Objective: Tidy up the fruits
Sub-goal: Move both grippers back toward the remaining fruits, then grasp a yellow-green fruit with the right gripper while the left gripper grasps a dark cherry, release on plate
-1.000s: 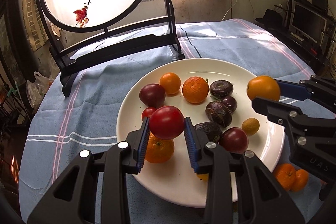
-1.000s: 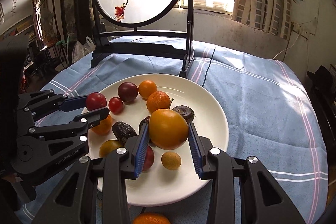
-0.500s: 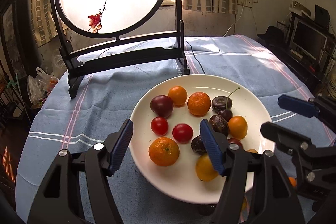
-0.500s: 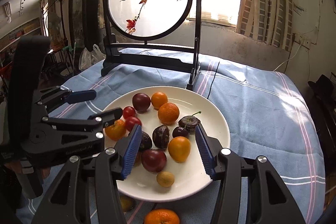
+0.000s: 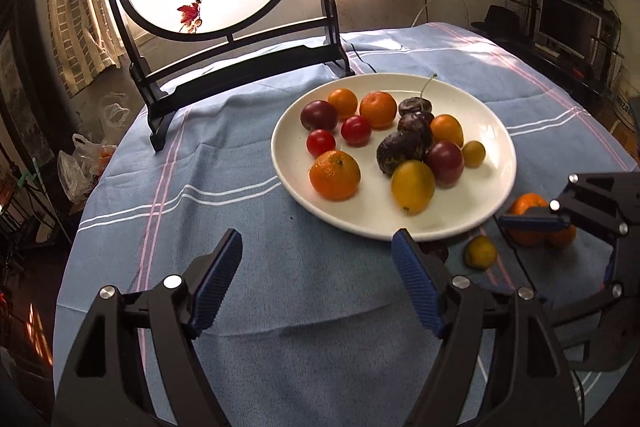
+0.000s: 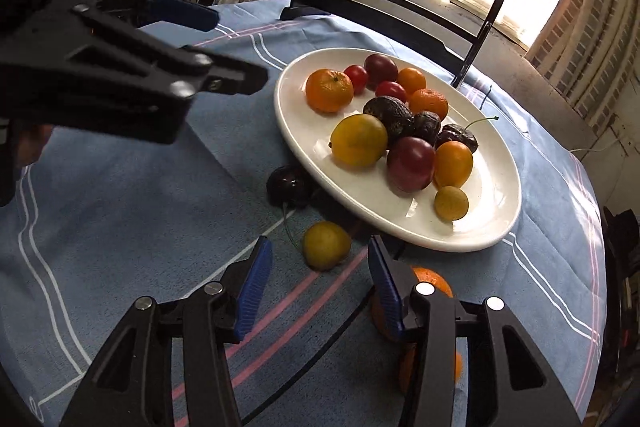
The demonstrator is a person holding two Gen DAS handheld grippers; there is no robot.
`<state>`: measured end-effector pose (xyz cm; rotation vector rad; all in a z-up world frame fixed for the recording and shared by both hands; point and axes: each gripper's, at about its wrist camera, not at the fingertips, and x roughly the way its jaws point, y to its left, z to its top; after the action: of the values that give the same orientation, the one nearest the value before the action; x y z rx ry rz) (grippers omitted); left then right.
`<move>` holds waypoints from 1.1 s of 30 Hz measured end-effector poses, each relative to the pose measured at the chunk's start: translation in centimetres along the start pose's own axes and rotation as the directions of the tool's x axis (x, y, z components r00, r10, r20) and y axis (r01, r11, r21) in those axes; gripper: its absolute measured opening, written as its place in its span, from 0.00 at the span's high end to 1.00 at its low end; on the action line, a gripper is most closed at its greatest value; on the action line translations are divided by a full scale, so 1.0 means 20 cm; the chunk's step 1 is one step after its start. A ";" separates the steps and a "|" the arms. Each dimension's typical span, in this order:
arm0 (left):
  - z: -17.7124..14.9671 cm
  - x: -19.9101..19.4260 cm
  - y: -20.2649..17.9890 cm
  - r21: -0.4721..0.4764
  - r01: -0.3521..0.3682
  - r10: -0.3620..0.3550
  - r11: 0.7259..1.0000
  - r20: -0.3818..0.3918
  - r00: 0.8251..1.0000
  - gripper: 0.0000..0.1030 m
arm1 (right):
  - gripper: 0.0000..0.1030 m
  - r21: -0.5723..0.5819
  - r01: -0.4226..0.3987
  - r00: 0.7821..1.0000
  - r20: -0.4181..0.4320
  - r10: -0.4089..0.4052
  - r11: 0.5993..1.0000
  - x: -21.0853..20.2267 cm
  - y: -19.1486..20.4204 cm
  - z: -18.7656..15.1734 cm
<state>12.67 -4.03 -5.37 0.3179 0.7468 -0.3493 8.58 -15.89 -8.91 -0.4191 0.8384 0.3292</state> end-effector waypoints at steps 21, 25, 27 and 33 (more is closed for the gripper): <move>-0.02 0.29 -0.30 0.019 0.135 -0.131 0.991 -0.164 0.978 0.37 | 0.73 0.061 -0.055 0.998 0.023 0.053 0.997 -0.10 -0.08 -0.10; -0.03 0.30 -0.31 0.025 0.142 -0.136 0.990 -0.161 0.978 0.43 | 0.73 0.053 -0.076 0.997 0.025 0.075 0.996 -0.10 -0.07 -0.11; -0.03 0.29 -0.31 0.028 0.143 -0.137 0.989 -0.158 0.978 0.49 | 0.73 0.042 -0.081 0.996 0.027 0.080 0.996 -0.11 -0.06 -0.11; -0.03 0.26 -0.32 0.045 0.143 -0.135 0.989 -0.148 0.980 0.63 | 0.73 0.031 -0.081 0.997 0.019 0.080 0.996 -0.12 -0.06 -0.12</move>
<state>13.16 -10.48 -10.51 0.3472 0.9058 -0.4835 6.07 -18.27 -8.22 -0.3525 0.8437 0.3931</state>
